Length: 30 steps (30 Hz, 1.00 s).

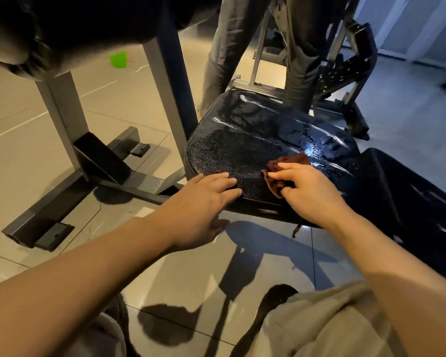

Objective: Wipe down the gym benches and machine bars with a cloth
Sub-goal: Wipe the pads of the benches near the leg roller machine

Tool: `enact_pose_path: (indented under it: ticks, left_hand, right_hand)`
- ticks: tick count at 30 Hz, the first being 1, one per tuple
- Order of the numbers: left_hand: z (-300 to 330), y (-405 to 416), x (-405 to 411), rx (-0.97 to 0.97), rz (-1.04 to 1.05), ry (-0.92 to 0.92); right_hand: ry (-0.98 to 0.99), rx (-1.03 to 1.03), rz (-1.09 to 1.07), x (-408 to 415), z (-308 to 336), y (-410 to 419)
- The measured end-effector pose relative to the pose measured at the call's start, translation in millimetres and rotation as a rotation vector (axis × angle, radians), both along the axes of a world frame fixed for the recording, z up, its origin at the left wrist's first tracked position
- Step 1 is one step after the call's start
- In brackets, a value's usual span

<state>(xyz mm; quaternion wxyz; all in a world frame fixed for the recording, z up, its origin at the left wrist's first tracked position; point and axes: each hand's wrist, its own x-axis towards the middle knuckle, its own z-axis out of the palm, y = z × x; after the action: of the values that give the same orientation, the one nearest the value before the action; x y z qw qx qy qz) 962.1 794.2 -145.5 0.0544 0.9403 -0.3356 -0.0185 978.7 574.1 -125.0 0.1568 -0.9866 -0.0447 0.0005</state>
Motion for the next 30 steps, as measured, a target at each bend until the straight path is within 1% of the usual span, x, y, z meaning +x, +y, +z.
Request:
enact_pose_path:
  ticks: [2, 4, 6, 10, 13, 19, 23, 30]
  left_hand:
    - [-1, 0, -2, 0.005, 0.0, -0.001]
    - [-2, 2, -5, -0.003, 0.004, -0.001]
    - [-2, 6, -8, -0.001, 0.001, -0.014]
    - [-2, 17, -12, 0.018, 0.023, -0.031]
    - [-3, 25, -9, 0.021, 0.037, -0.047]
    - [-2, 36, -1, 0.0, 0.048, -0.055]
    - [-1, 43, 4, -0.009, 0.045, -0.047]
    - [2, 55, 16, -0.026, 0.064, -0.02]
  right_hand:
    - [0.034, 0.003, -0.061, 0, 5, -2]
    - [0.051, -0.022, -0.061, 1, 7, 5]
    - [0.033, -0.032, -0.004, 4, 9, 15]
    - [-0.022, -0.017, 0.182, 8, 5, 42]
    - [-0.015, -0.044, 0.284, 10, 2, 50]
    - [0.03, -0.047, 0.22, 18, 8, 37]
    - [-0.008, -0.076, 0.246, 22, 8, 54]
    - [-0.088, -0.06, 0.303, 39, -1, 87]
